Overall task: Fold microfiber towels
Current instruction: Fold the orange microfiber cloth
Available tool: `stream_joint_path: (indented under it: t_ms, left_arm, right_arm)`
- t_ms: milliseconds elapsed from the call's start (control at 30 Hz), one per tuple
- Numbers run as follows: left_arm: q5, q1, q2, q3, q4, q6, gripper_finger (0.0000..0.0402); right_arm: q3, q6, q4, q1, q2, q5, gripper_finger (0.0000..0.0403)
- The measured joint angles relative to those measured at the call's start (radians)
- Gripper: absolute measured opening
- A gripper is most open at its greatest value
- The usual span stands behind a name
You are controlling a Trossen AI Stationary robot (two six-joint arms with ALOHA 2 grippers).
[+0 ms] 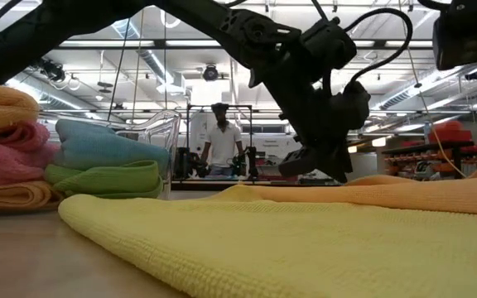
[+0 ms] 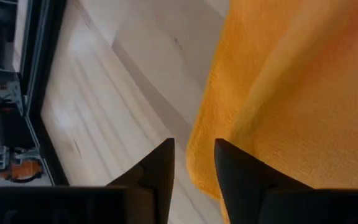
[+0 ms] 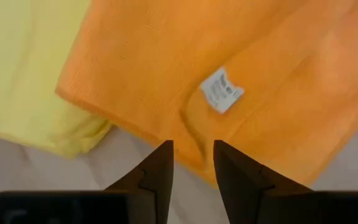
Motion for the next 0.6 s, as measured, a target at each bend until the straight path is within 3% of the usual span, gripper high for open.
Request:
stream_joint_path:
  t_ms: [333, 600]
  left_arm:
    - [0.02, 0.0, -0.001, 0.0, -0.063, -0.001, 0.0122]
    - [-0.07, -0.007, -0.006, 0.0, -0.088, 0.054, 0.01]
  right_arm:
    - [0.001, -0.121, 0.064, -0.002, 0.009, 0.096, 0.0122]
    - [-0.001, -0.18, 0.059, -0.004, 0.097, 0.106, 0.0106]
